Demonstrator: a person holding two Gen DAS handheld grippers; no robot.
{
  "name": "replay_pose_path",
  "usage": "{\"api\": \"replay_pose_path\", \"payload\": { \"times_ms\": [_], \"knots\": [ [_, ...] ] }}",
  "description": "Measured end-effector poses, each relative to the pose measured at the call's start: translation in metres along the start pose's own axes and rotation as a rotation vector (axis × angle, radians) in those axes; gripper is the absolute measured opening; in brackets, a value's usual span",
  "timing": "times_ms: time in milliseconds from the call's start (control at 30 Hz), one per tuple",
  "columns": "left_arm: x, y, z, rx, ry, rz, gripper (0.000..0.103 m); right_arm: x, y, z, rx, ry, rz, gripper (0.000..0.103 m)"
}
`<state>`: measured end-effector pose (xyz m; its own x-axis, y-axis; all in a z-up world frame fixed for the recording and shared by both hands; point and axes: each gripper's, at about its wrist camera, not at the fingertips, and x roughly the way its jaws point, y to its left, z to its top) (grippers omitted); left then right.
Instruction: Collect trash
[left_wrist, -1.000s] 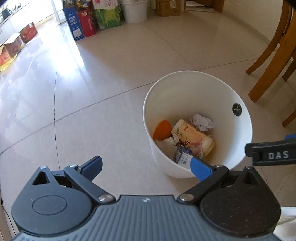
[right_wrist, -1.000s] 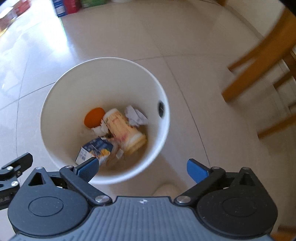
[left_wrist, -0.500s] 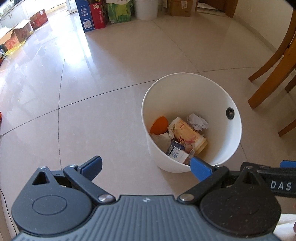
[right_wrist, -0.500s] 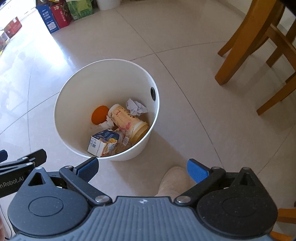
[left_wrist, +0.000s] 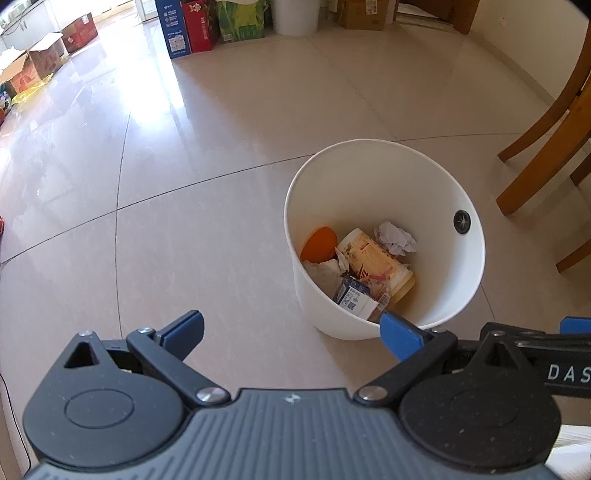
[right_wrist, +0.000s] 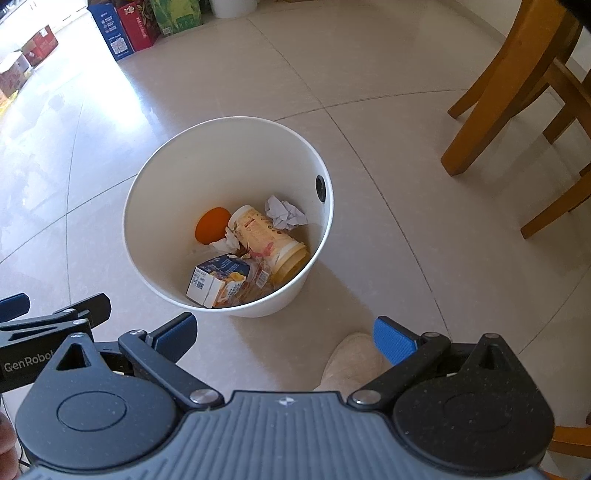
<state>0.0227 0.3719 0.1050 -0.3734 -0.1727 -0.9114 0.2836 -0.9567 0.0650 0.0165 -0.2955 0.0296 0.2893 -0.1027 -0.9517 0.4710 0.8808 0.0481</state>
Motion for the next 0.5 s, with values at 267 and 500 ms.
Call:
{"api": "replay_pose_path", "payload": {
  "times_ms": [267, 500],
  "knots": [
    [-0.0045, 0.0015, 0.0002, -0.009, -0.016, 0.01, 0.101, -0.001, 0.0033, 0.0004, -0.009, -0.008, -0.004, 0.103],
    [-0.0051, 0.002, 0.0007, -0.014, -0.016, 0.016, 0.101, -0.0023, 0.0034, 0.0007, -0.008, -0.01, -0.006, 0.103]
  ]
}}
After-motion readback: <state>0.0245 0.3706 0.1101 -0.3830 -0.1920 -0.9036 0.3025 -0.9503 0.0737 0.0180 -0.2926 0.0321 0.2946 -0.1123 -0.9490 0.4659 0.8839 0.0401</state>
